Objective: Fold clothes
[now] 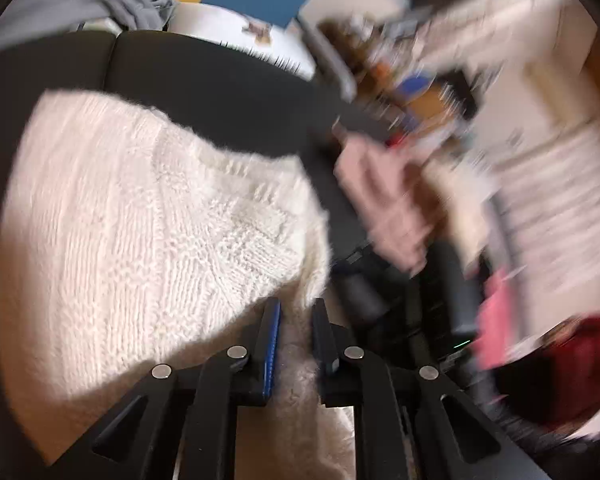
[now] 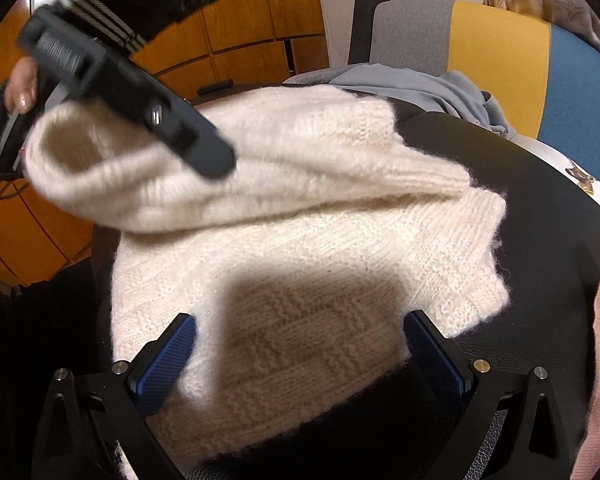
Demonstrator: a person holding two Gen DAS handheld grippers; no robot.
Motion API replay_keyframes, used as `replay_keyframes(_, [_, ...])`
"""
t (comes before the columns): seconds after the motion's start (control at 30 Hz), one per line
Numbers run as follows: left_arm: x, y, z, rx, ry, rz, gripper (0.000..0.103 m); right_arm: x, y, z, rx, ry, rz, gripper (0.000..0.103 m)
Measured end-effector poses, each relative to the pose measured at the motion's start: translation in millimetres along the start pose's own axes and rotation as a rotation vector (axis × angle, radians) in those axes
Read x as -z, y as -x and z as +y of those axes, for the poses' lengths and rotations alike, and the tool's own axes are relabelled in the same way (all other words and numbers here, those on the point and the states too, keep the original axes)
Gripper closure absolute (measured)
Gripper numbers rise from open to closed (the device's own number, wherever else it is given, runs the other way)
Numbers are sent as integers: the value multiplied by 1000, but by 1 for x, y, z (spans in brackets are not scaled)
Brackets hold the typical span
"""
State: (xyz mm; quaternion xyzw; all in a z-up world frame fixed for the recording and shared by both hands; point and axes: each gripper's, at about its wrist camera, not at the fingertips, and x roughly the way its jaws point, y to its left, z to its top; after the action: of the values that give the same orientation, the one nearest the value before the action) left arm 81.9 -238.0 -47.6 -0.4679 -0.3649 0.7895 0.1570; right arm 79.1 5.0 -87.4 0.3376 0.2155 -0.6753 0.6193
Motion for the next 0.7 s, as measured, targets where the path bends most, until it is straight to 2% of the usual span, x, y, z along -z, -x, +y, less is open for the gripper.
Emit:
replay_keyframes(0.1, [7,8,15,177,82,-94,94,0,-1,0,3,2,3,0])
replay_keyframes(0.13, [8,8,15,178,81,-97,94,0,-1,0,5,3,4,0])
replay_keyframes(0.23, [9,6,11,57,33,-51,94,0,-1,1,11,7,6,0])
replay_keyframes(0.33, [7,8,-19,-80,-112,-18,88,0,-1,1,14,10,6,0])
replay_keyframes(0.37, [6,9,-30,-127,-166,-7,80,0,-1,1,15,10,7,0])
replay_keyframes(0.4, [5,10,-42,-174,-221,3,68,0,-1,1,16,11,7,0])
replay_keyframes(0.47, [2,8,-63,-264,-324,35,55,1,-1,0,13,9,7,0])
replay_keyframes(0.6, [-5,-17,-75,-419,-459,211,44,1,-1,2,18,12,8,0])
replay_keyframes(0.7, [2,-39,-86,-530,-568,307,37,2,-1,3,24,17,7,0])
